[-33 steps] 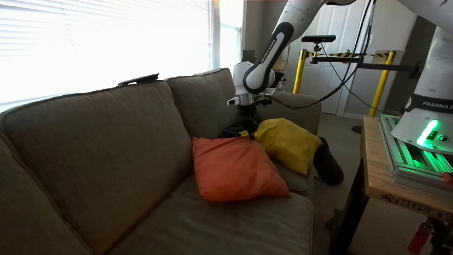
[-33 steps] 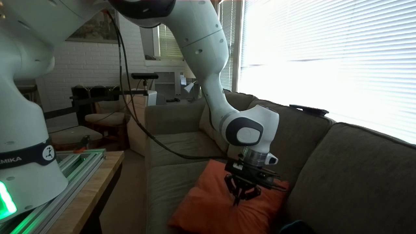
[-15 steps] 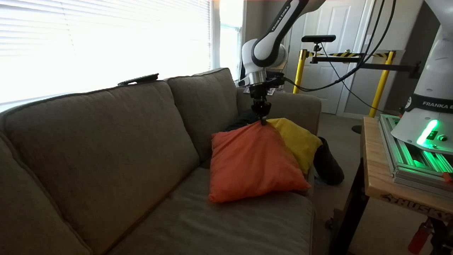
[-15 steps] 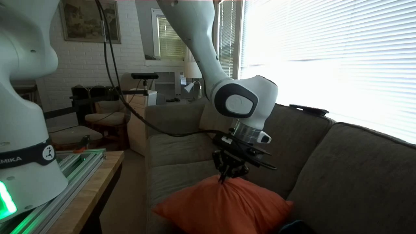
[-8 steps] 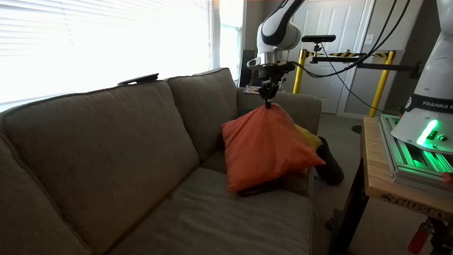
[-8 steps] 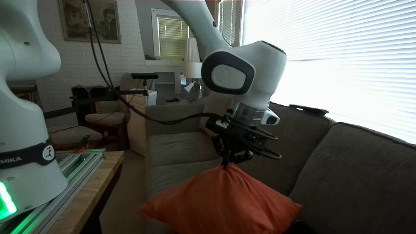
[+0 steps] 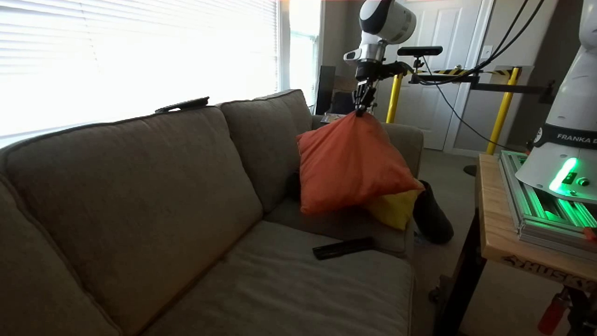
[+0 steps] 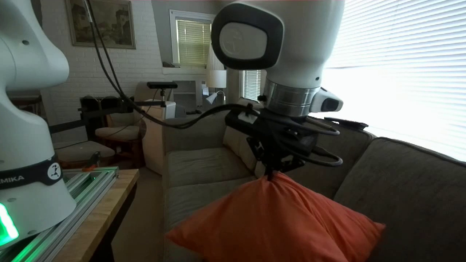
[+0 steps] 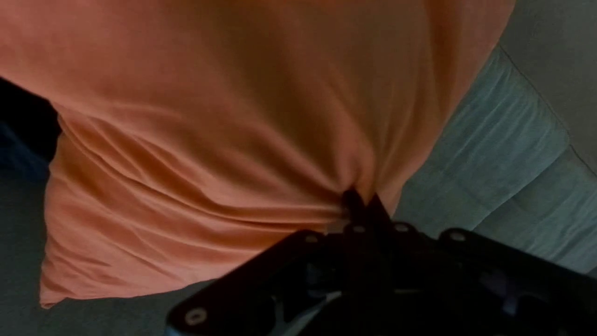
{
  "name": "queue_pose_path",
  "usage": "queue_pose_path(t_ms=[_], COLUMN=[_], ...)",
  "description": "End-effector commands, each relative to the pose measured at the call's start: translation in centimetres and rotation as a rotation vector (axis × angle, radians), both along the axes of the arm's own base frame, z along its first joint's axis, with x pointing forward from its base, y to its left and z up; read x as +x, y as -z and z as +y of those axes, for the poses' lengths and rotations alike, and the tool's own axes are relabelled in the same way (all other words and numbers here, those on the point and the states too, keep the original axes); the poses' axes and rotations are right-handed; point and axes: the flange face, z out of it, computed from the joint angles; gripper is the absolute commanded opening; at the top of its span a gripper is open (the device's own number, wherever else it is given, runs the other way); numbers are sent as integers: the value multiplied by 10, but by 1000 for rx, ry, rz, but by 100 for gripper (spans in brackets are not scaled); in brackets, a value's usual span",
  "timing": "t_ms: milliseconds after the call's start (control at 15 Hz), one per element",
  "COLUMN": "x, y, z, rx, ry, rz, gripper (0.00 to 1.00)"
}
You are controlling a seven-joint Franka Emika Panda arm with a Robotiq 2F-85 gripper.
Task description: Move the pillows on the sofa
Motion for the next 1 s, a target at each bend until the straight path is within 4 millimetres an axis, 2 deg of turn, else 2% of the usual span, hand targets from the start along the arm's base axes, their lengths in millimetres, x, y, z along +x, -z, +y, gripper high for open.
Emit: queue_pose_path(t_ms=[0,533,933], x=[-10,-9,-25], y=[-28,-23,-19], z=[-28,-89,-139], rx=[8,-9,-17], ry=[92,271,448], rz=[-40,-4,18], gripper=[1,1,1])
